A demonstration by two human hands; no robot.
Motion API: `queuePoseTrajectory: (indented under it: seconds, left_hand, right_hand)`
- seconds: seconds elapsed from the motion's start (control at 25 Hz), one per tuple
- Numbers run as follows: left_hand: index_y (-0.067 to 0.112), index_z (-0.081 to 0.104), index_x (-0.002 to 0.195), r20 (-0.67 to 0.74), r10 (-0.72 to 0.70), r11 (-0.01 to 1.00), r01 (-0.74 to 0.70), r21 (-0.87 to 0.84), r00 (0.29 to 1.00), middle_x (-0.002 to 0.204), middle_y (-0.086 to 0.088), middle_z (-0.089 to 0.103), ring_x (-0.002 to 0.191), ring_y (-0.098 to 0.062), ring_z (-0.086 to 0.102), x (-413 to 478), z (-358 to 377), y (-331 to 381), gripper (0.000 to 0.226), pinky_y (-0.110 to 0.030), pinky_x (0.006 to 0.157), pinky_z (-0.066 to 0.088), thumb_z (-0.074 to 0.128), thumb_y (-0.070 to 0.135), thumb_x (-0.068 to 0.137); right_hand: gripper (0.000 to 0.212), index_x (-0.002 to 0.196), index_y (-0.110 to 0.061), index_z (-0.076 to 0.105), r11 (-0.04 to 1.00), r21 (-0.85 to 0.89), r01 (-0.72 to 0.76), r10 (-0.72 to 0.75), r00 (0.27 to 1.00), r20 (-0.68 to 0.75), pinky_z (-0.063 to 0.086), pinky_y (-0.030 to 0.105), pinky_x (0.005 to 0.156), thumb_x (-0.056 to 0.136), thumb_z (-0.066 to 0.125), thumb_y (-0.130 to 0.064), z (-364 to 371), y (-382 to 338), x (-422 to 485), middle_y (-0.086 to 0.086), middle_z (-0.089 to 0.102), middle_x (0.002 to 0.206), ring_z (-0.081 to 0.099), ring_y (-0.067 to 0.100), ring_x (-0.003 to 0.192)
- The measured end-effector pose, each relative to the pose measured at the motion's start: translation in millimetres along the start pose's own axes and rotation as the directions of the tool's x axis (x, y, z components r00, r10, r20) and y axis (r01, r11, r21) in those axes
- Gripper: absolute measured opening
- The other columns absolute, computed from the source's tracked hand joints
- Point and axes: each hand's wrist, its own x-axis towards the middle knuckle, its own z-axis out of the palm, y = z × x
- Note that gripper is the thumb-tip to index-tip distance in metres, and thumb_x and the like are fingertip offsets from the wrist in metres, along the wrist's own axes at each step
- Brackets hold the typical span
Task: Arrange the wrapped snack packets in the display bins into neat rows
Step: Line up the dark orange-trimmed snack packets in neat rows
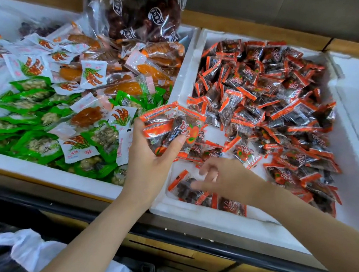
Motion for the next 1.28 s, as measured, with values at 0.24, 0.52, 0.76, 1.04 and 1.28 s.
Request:
queuePoseTrajectory:
  seconds: [0.24,0.52,0.76,1.04,1.28]
  left_hand:
    - [0.032,0.044,0.11,0.028,-0.006,1.0,0.006,-0.005,1.0,0.106,0.016,0.062,0.098,0.009,0.06,0.3,-0.4,0.5,0.038,-0.005,0.08,0.043,0.069,0.016,0.085]
    - [0.034,0.043,0.102,0.041,-0.01,1.0,0.01,0.008,0.999,0.098,0.021,0.06,0.09,0.016,0.058,-1.3,-1.2,4.3,0.036,-0.001,0.075,0.041,0.069,0.017,0.084]
    - [0.033,0.043,0.107,0.052,-0.02,1.0,0.019,0.008,0.998,0.102,0.019,0.061,0.092,0.014,0.058,-1.0,-1.4,3.3,0.038,-0.001,0.075,0.041,0.069,0.019,0.084]
    - [0.034,0.043,0.102,0.065,-0.017,1.0,0.017,0.006,0.998,0.099,0.02,0.06,0.091,0.015,0.058,-1.5,-1.1,5.0,0.036,-0.001,0.074,0.041,0.069,0.016,0.085]
    - [0.032,0.043,0.101,0.077,-0.018,1.0,0.02,-0.019,0.997,0.094,0.022,0.062,0.089,0.012,0.061,-1.3,-1.5,2.9,0.035,-0.003,0.074,0.042,0.069,0.017,0.084]
  right_hand:
    - [0.065,0.136,-0.027,0.043,0.914,-0.183,0.364,-0.332,0.925,0.183,0.035,0.016,0.096,0.08,0.063,-0.002,4.6,-5.2,0.3,-0.005,0.044,0.132,0.044,0.009,0.118]
    - [0.031,0.101,-0.013,0.063,0.981,0.077,0.176,-0.156,0.963,-0.221,0.054,0.026,0.07,0.087,0.06,-0.04,0.1,-5.3,16.9,0.004,0.068,0.084,0.067,0.013,0.071]
    - [0.034,0.114,-0.002,0.055,0.986,0.003,0.167,-0.166,0.973,0.158,0.045,0.033,0.083,0.094,0.053,-0.03,9.6,5.8,21.6,0.011,0.061,0.1,0.057,0.026,0.092]
    - [0.042,0.139,-0.024,0.035,0.988,0.027,0.149,-0.151,0.951,0.271,0.04,0.026,0.092,0.099,0.044,-0.031,7.6,2.5,10.4,-0.013,0.052,0.117,0.051,0.01,0.106]
    - [0.023,0.113,-0.018,0.05,0.947,-0.32,-0.004,0.101,0.953,0.287,0.041,0.016,0.064,0.097,0.046,-0.034,-29.2,30.2,-8.6,0.001,0.055,0.088,0.052,0.01,0.076]
